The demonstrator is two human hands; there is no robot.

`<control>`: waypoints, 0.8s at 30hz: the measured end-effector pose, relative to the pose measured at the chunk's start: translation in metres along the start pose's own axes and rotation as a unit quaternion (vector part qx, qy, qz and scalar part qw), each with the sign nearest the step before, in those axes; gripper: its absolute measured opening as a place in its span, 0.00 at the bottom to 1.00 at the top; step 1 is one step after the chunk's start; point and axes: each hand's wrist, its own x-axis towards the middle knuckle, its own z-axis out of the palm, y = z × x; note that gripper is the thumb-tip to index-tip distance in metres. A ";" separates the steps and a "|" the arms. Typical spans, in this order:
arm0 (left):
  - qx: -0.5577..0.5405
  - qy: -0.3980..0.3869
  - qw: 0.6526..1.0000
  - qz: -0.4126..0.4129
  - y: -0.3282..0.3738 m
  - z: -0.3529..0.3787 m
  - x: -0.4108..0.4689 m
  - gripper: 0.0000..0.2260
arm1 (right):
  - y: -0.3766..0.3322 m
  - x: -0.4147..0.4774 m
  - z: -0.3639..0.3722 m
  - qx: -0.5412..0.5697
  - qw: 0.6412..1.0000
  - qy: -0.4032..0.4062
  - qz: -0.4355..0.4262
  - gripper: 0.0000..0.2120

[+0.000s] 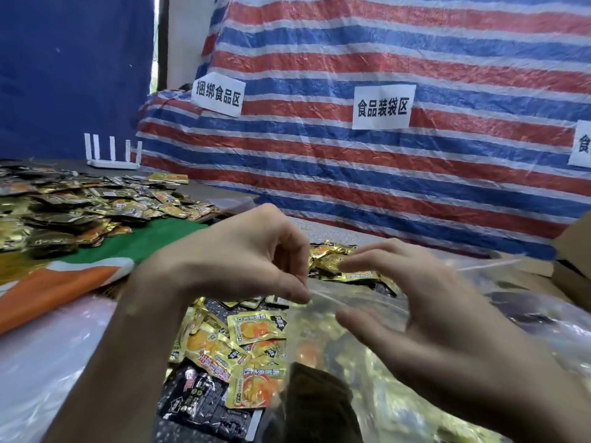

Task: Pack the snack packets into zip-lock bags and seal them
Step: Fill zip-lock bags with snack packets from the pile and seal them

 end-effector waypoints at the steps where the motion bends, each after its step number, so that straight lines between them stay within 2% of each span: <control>1: -0.005 -0.004 1.000 0.002 0.002 0.001 0.000 0.06 | -0.005 0.006 0.004 -0.007 1.000 -0.006 -0.001 0.22; 4: -0.013 -0.007 1.000 0.000 0.004 0.001 -0.001 0.09 | -0.014 0.021 0.015 -0.003 1.000 0.007 -0.003 0.10; 6: -0.018 -0.007 1.000 -0.002 0.001 -0.001 -0.002 0.09 | -0.015 0.024 0.018 -0.002 1.000 0.013 -0.005 0.08; 12: -0.006 -0.005 1.000 0.012 -0.004 -0.002 0.002 0.06 | -0.014 0.023 0.018 -0.038 0.999 0.018 -0.014 0.08; 15: 0.008 -0.031 0.999 0.007 -0.008 -0.003 0.003 0.06 | -0.013 0.023 0.021 -0.059 0.998 0.026 -0.021 0.09; 17: 0.003 -0.063 0.998 0.003 -0.010 -0.001 0.003 0.07 | -0.011 0.020 0.022 -0.047 0.998 0.038 -0.016 0.10; 21: -0.032 -0.068 0.997 0.024 -0.011 0.003 0.007 0.08 | -0.004 0.012 0.023 -0.003 0.999 0.043 -0.004 0.08; 24: -0.052 -0.079 0.994 0.054 -0.010 0.008 0.011 0.09 | 0.006 0.002 0.018 0.022 0.999 0.031 0.013 0.10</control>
